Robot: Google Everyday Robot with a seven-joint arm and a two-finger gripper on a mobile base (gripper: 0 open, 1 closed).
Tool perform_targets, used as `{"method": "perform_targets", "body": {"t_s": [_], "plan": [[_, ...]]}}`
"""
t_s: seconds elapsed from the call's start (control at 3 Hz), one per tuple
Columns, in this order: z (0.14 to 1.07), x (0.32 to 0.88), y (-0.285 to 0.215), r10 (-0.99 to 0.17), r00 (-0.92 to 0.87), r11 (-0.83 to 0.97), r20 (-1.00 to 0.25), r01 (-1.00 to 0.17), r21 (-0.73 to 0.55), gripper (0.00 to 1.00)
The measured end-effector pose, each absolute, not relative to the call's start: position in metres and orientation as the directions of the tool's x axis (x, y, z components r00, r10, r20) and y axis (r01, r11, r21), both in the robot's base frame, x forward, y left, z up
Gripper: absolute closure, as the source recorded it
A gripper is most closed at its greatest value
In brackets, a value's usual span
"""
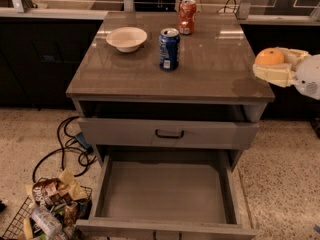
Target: Place orange into middle drawer
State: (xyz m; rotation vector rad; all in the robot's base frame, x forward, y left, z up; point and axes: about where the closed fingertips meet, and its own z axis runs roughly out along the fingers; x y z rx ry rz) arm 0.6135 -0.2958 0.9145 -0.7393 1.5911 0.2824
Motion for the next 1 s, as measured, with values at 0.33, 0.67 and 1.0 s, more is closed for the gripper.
{"method": "perform_targets", "body": {"t_s": [0.33, 0.67, 1.0], "plan": [[0.907, 0.582, -0.266, -0.295, 0.020, 0.724, -0.955, -0.648, -0.237, 1.00], [0.894, 0.555, -0.236, -0.331, 0.030, 0.650, -0.943, -0.718, -0.250, 1.00], [0.893, 0.555, -0.235, -0.330, 0.028, 0.649, -0.943, -0.719, -0.249, 1.00]]}}
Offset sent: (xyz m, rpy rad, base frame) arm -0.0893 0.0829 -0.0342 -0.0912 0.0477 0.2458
